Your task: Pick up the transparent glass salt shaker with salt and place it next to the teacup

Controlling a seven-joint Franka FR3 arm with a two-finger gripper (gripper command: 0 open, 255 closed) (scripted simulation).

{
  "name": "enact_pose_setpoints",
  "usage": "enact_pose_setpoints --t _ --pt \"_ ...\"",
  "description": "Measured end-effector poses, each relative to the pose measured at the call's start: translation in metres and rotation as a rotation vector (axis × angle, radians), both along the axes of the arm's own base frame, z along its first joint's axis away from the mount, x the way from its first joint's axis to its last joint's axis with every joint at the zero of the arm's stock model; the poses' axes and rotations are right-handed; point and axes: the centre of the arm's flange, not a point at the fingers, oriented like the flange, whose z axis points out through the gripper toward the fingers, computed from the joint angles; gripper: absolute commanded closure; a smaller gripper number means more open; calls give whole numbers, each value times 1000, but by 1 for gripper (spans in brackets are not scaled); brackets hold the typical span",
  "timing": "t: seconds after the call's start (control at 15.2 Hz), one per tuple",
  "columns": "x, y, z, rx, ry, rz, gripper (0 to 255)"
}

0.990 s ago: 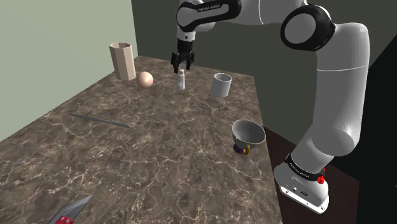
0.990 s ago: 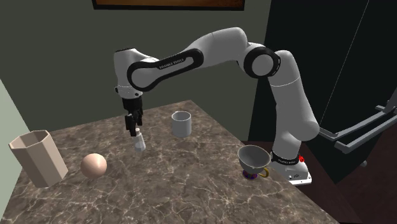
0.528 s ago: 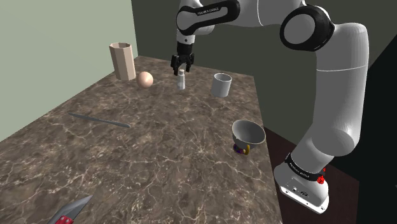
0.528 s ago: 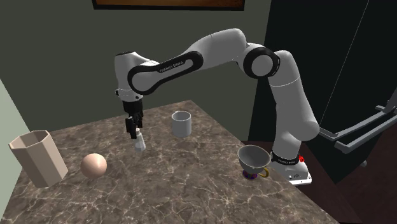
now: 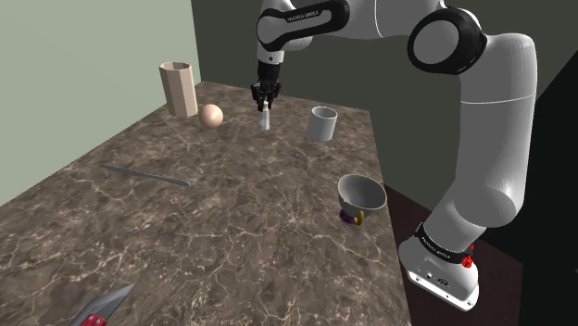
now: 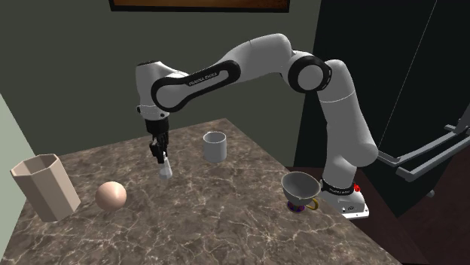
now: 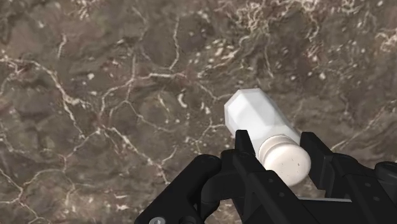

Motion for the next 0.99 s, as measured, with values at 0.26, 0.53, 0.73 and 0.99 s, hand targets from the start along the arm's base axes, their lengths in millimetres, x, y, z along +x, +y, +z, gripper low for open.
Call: enact_pose_setpoints --t 0.26,0.53,0.73,0.99 --pt "0 0 0 0 0 0 255" --pt "0 -1 16 0 1 0 255" --pt "1 1 31 0 1 0 255" --pt "1 -1 52 0 1 0 255"
